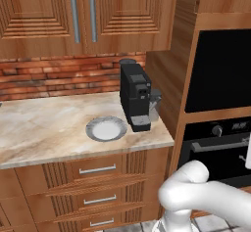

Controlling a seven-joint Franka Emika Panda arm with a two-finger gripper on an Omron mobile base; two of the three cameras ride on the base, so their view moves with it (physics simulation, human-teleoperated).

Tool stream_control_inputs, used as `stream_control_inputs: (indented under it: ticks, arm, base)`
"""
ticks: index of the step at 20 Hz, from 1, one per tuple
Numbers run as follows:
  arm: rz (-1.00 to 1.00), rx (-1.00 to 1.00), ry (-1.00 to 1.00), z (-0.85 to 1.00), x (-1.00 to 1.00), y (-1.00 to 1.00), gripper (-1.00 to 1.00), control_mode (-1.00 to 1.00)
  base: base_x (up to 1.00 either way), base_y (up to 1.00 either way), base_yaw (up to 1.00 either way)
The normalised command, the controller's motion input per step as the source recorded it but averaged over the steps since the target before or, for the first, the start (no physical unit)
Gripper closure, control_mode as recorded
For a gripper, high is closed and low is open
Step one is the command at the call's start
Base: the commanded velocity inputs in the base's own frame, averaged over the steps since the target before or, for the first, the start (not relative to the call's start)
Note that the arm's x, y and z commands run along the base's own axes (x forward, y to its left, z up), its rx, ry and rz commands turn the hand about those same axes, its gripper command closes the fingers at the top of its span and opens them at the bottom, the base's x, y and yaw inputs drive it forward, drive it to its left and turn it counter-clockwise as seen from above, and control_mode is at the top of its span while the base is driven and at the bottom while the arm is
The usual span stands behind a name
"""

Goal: Take the fish from the oven and place it on the plate on the counter.

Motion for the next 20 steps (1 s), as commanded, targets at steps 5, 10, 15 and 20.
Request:
stream_control_inputs:
  ticks: [5, 10, 15, 20]
  arm:
    - [0.00, 0.01, 0.00, 0.00, 0.23, -0.08, -1.00, -1.00]
    - [0.00, 0.00, 0.00, -0.02, 0.26, 0.00, -1.00, -1.00]
    - [-0.02, 0.00, 0.00, -0.22, 0.16, 0.02, -1.00, -1.00]
    - [-0.03, 0.00, 0.00, -0.31, 0.18, 0.02, -1.00, -1.00]
  base:
    - [0.00, 0.00, 0.00]
    - [0.00, 0.00, 0.00]
    - [0.00, 0.00, 0.00]
    - [0.00, 0.00, 0.00]
